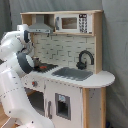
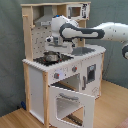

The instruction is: Play with the kitchen

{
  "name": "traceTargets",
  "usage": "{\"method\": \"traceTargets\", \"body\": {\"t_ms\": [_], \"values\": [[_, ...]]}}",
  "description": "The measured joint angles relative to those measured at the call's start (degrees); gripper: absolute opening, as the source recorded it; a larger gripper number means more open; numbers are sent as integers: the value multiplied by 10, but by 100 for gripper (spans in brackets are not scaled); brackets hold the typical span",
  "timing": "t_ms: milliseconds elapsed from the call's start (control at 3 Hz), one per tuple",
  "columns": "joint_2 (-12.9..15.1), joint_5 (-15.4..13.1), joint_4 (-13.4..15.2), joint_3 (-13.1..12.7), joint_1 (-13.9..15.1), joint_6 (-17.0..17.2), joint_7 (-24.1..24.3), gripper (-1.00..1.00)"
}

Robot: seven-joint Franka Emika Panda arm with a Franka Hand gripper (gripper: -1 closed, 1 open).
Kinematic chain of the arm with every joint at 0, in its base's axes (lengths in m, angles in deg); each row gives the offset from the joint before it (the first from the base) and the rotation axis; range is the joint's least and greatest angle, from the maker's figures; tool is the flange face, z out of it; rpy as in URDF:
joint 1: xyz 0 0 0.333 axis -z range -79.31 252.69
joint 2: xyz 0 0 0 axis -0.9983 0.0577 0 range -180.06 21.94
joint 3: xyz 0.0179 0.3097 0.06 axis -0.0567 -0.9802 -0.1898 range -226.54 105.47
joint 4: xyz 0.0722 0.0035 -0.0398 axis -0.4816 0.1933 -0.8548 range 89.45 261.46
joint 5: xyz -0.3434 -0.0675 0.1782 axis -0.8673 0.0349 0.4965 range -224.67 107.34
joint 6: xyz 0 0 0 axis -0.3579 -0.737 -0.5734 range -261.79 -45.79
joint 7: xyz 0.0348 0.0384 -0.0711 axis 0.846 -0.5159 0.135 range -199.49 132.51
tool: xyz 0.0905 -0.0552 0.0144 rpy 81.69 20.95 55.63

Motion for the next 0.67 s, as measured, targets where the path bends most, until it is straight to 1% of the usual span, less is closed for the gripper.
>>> {"method": "traceTargets", "body": {"t_ms": [333,667], "values": [[13,-9,-11,0,-3,58,8,-100],[36,-29,-11,0,-13,107,29,-100]]}}
